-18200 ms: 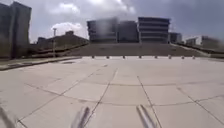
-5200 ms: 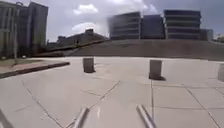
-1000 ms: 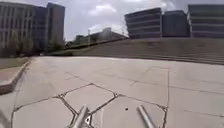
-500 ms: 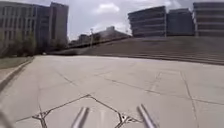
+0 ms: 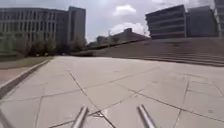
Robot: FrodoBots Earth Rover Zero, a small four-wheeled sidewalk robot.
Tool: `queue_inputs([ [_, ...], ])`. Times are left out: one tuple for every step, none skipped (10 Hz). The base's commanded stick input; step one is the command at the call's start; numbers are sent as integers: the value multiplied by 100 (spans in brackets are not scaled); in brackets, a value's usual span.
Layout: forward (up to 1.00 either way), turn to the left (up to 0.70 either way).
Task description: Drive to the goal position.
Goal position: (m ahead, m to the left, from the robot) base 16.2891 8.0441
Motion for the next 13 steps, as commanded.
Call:
queue_inputs([
  [100, 4],
  [100, 4],
  [100, 4],
  [100, 4],
  [100, 4],
  [100, 4],
  [100, 4],
  [100, 4],
  [100, 4],
  [100, 4],
  [100, 4],
  [100, 4],
  [100, 4],
])
